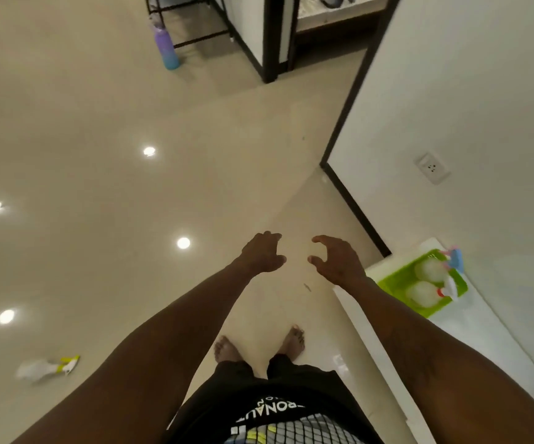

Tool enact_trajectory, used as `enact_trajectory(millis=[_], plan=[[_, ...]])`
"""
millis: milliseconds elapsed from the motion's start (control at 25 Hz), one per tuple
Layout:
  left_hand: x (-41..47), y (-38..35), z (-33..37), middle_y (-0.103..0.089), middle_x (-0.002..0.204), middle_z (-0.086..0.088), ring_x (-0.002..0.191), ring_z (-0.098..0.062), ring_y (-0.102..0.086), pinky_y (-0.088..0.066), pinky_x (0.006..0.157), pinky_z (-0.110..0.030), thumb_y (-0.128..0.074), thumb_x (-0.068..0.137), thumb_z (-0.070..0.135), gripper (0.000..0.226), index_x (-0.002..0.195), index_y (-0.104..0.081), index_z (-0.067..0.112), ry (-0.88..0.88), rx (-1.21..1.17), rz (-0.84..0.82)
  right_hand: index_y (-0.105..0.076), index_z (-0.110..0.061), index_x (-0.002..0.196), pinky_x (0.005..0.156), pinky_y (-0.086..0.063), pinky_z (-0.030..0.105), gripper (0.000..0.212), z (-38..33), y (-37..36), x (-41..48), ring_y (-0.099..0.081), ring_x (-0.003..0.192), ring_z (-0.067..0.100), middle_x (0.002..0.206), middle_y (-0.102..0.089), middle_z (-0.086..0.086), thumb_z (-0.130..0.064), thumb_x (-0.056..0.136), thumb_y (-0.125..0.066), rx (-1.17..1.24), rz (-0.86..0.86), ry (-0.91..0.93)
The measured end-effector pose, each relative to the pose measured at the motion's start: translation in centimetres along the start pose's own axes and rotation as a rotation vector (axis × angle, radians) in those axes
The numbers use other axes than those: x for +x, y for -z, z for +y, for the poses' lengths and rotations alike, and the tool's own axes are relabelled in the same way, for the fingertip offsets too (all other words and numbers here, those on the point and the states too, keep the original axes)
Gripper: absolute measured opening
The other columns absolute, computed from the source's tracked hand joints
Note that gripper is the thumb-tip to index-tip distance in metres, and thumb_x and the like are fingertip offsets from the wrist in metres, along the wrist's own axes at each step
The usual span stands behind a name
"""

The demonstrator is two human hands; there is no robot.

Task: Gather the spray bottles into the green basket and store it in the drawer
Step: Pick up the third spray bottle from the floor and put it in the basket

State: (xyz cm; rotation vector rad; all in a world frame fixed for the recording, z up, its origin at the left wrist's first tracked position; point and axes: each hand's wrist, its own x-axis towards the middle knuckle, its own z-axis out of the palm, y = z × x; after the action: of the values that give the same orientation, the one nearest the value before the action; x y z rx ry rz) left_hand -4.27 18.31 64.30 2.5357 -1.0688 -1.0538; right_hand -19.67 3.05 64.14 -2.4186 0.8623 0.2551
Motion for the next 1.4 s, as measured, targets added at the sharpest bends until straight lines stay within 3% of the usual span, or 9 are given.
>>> enact_trajectory(millis=[240,520,680,1080,1280,1400], plan=[[-8.3,2.6,-14.4,-0.045,0.146,-0.004,0.135,-0.028,-0.039,-0.042,0.101,-0.042,-0.061,0.09,0.041,0.071,0.151,-0.034,0.018,0.204,-0.163,0.128,-0.051,-0.029,0.138,0.105,-0.04,0.036,0.059,-14.0,-6.0,2.4,-0.049,0.132,0.021,0.142,-0.056,-0.003,-0.047,0.085,-0.069,-0.126,-0.172,0.227],[-18.3,3.0,-29.2,-0.047,0.146,-0.003,0.138,-0.025,-0.036,-0.042,0.1,-0.042,-0.058,0.091,0.038,0.066,0.15,-0.035,0.018,0.558,-0.357,0.25,-0.053,-0.03,0.136,0.093,-0.043,0.033,0.057,-29.8,-13.9,4.0,-0.057,0.122,0.023,0.135,-0.061,0.0,-0.045,0.084,-0.071,-0.243,-0.395,0.504],[-21.6,3.2,-34.4,-0.052,0.142,-0.003,0.136,-0.026,-0.04,-0.043,0.097,-0.042,-0.059,0.089,0.039,0.065,0.148,-0.038,0.02,0.737,-0.484,0.319,-0.052,-0.03,0.137,0.097,-0.044,0.035,0.056,-36.7,-17.8,5.8,-0.055,0.124,0.023,0.138,-0.059,0.0,-0.045,0.085,-0.07,-0.292,-0.495,0.643],[-30.8,0.2,-45.2,-0.055,0.136,-0.005,0.135,-0.024,-0.043,-0.041,0.1,-0.04,-0.06,0.088,0.044,0.064,0.146,-0.04,0.028,1.167,-0.774,0.544,-0.054,-0.03,0.132,0.084,-0.044,0.033,0.051,-54.0,-29.2,6.0,-0.063,0.104,0.02,0.11,-0.068,-0.003,-0.044,0.085,-0.069,-0.511,-0.722,0.97],[-35.9,-2.5,-52.0,-0.056,0.134,-0.004,0.13,-0.025,-0.047,-0.043,0.097,-0.037,-0.061,0.088,0.044,0.06,0.143,-0.045,0.027,1.283,-0.897,0.589,-0.055,-0.03,0.132,0.088,-0.046,0.034,0.052,-61.5,-37.1,2.0,-0.062,0.106,0.019,0.114,-0.068,-0.003,-0.042,0.084,-0.071,-0.564,-0.812,1.024],[-39.3,-3.6,-56.4,-0.058,0.13,-0.005,0.126,-0.026,-0.052,-0.044,0.094,-0.037,-0.062,0.086,0.044,0.059,0.14,-0.047,0.027,1.309,-0.964,0.608,-0.056,-0.03,0.13,0.091,-0.049,0.034,0.051,-65.4,-41.5,-0.9,-0.065,0.105,0.019,0.106,-0.071,-0.002,-0.042,0.083,-0.073,-0.575,-0.86,1.003]])
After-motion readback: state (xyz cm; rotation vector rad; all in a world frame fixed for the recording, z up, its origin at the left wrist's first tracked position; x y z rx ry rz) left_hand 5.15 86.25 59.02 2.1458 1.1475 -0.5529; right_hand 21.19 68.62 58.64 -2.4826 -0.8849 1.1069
